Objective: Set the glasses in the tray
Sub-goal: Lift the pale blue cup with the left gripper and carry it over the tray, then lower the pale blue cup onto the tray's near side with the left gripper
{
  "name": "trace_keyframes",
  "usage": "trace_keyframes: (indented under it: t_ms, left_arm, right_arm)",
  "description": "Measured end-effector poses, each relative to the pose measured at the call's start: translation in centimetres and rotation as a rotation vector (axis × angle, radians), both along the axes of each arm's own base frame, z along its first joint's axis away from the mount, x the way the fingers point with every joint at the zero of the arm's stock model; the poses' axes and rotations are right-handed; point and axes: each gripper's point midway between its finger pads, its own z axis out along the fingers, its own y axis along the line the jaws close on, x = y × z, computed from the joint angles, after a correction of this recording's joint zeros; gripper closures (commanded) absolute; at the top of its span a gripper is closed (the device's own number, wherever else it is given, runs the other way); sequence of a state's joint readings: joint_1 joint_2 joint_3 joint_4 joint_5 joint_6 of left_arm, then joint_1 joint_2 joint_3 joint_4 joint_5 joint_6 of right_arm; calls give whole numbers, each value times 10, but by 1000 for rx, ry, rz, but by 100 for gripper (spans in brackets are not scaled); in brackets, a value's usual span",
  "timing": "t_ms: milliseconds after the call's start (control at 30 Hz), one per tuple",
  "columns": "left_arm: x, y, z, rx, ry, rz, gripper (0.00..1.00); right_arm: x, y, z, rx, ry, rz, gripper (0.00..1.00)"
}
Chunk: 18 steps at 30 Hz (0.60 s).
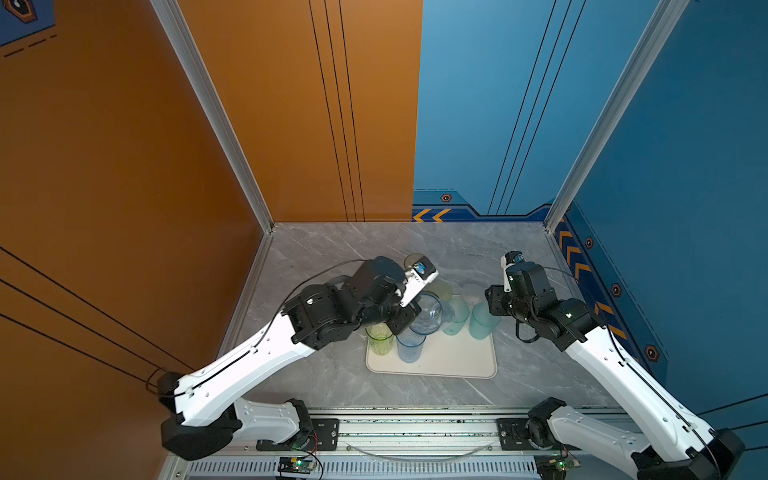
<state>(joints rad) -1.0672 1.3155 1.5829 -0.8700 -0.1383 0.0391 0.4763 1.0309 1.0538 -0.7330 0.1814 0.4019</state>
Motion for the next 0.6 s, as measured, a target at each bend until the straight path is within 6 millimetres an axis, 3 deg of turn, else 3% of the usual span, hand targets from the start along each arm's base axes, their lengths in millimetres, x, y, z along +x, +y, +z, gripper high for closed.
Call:
trace_keyframes:
  t_ms: [200,400,600]
  left_arm:
    - [-9,-47,-58,207,85,-96,100]
    - [-5,-63,-108,352,154,-123,100]
    - [2,-70,-138,412,217,-125,100]
  right_arm:
    - [0,-3,2,5,2,-14,59]
    - [1,-8,5,7,1,-30,59]
    - [1,-8,3,16,10,-30,59]
